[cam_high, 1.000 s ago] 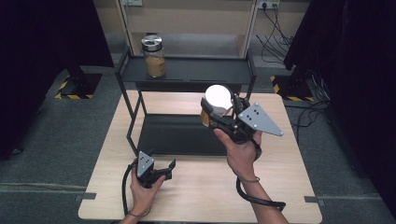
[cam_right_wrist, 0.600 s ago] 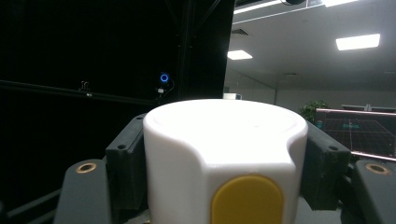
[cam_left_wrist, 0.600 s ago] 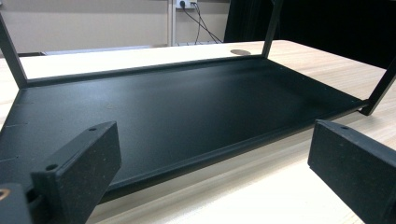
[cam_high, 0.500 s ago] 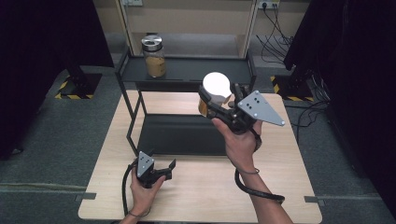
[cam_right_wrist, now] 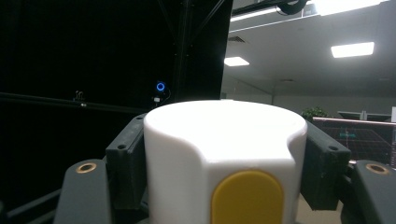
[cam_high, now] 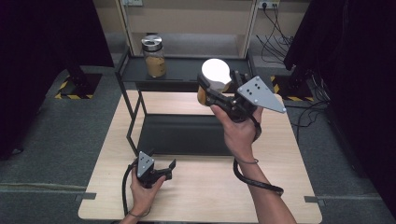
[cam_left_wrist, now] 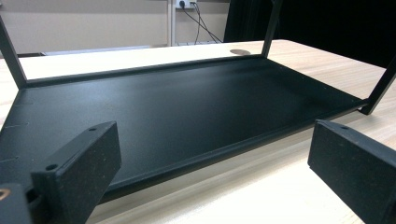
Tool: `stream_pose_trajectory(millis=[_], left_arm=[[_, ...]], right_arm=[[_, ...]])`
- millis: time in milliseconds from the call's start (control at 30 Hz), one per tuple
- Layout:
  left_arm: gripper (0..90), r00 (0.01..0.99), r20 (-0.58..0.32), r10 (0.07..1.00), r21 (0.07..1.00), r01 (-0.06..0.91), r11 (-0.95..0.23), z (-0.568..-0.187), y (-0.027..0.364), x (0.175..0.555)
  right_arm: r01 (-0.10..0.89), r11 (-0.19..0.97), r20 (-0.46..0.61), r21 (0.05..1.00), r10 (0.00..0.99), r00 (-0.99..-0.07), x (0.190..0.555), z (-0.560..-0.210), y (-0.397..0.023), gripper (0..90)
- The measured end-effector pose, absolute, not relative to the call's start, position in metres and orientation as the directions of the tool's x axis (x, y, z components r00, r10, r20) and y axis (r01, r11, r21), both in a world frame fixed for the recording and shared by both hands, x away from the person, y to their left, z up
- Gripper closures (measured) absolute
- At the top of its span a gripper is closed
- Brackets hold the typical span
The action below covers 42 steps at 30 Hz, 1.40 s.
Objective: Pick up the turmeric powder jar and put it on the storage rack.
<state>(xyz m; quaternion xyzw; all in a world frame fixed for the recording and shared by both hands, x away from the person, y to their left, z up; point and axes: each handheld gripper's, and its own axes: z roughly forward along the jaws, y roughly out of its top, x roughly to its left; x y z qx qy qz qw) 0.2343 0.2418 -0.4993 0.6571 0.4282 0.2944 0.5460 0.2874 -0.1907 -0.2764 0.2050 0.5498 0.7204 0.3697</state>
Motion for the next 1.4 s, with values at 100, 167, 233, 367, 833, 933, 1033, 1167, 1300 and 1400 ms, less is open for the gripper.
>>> stream_pose_trajectory(millis=[100,167,233,367,833,933,1033,1167,1300,1400], left_arm=[[2.1,0.46,-0.082,0.884,0.97,0.241,-0.035,-0.5,0.242,0.234],[2.1,0.46,-0.081,0.884,0.97,0.24,-0.036,-0.5,0.242,0.234],[2.1,0.46,-0.08,0.884,0.97,0.24,-0.037,-0.5,0.242,0.234],[2.1,0.46,-0.082,0.884,0.97,0.241,-0.036,-0.499,0.242,0.234],[2.2,0.461,-0.077,0.884,0.971,0.238,-0.039,-0.5,0.242,0.234],[2.3,0.462,-0.078,0.883,0.971,0.238,-0.039,-0.5,0.242,0.234],[2.2,0.463,-0.077,0.883,0.97,0.238,-0.04,-0.5,0.242,0.234],[2.3,0.463,-0.074,0.883,0.971,0.235,-0.041,-0.5,0.242,0.234],[2.2,0.464,-0.077,0.882,0.971,0.236,-0.04,-0.5,0.242,0.234],[2.2,0.465,-0.076,0.882,0.971,0.237,-0.042,-0.5,0.242,0.234]], right_arm=[[-0.308,-0.121,-0.111,0.944,0.761,-0.639,0.29,-0.272,-0.189,31.1],[-0.307,-0.12,-0.111,0.944,0.763,-0.637,0.292,-0.269,-0.188,31.1],[-0.306,-0.12,-0.108,0.945,0.765,-0.635,0.294,-0.267,-0.187,31.1],[-0.301,-0.122,-0.102,0.946,0.767,-0.633,0.299,-0.264,-0.184,31.1],[-0.283,-0.118,-0.085,0.952,0.786,-0.613,0.318,-0.25,-0.174,31.1],[-0.278,-0.116,-0.08,0.954,0.792,-0.606,0.323,-0.247,-0.173,31.1],[-0.27,-0.112,-0.075,0.956,0.799,-0.597,0.329,-0.243,-0.171,31.1],[-0.26,-0.096,-0.077,0.961,0.811,-0.58,0.337,-0.241,-0.169,31.1],[-0.238,-0.092,-0.062,0.967,0.821,-0.568,0.346,-0.241,-0.168,31.1],[-0.222,-0.084,-0.057,0.972,0.825,-0.562,0.352,-0.241,-0.167,31.1]])
